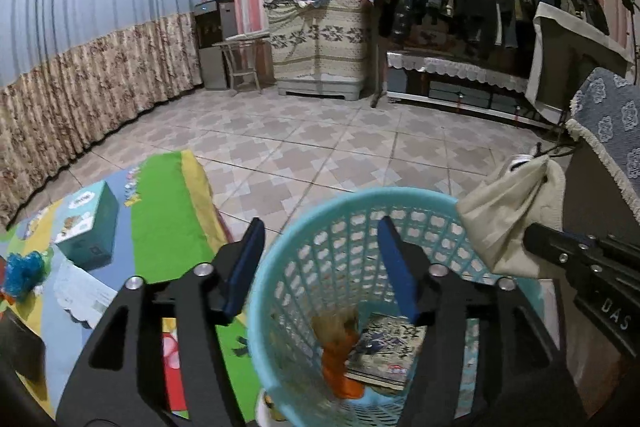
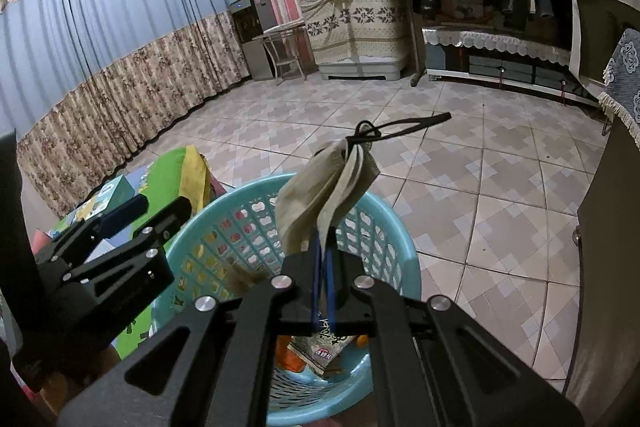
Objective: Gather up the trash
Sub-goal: 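Open the left tool over the basket while the right tool releases the beige cloth, then move both open tools back over the play mat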
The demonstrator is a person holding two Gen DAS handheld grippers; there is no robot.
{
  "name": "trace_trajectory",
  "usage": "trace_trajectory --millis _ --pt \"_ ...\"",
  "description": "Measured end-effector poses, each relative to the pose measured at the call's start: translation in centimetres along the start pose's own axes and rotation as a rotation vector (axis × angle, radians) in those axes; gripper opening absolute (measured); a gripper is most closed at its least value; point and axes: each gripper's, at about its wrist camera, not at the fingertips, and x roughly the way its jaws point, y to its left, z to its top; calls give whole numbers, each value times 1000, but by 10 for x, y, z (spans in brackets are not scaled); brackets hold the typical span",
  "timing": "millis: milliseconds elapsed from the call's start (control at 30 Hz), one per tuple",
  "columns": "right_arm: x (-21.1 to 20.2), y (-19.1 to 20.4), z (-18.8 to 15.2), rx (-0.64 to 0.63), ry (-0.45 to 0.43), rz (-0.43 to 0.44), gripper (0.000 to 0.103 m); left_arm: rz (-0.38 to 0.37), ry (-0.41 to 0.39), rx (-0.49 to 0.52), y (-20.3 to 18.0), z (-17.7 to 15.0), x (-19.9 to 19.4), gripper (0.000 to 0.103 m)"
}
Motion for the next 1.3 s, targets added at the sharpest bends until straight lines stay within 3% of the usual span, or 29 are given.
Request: trace_trajectory --millis 233,567,633,667,700,767,900,1067,1300 --pt "9 10 -1 -22 13 4 3 73 -32 -29 28 2 -18 85" --pt "30 46 -6 -82 38 4 5 146 -67 -82 68 -5 -46 93" --pt "34 50 -8 -87 48 -3 17 153 -68 -88 73 -7 -48 93" --pt "35 52 -9 -87 51 -3 39 155 -67 -90 75 -8 -49 94" --pt "36 53 -9 -87 50 -3 53 160 -68 -94 78 -9 -51 94" --pt "38 53 -7 -94 57 -14 58 165 -71 -102 82 -12 -55 94" --pt "42 49 -6 -89 62 -29 82 172 -77 -131 95 -14 -63 95" --pt "40 51 -7 -86 48 -44 90 189 -83 -141 103 -18 -71 96" --pt "32 59 -6 -97 22 -49 92 213 -87 -183 129 -28 -89 97"
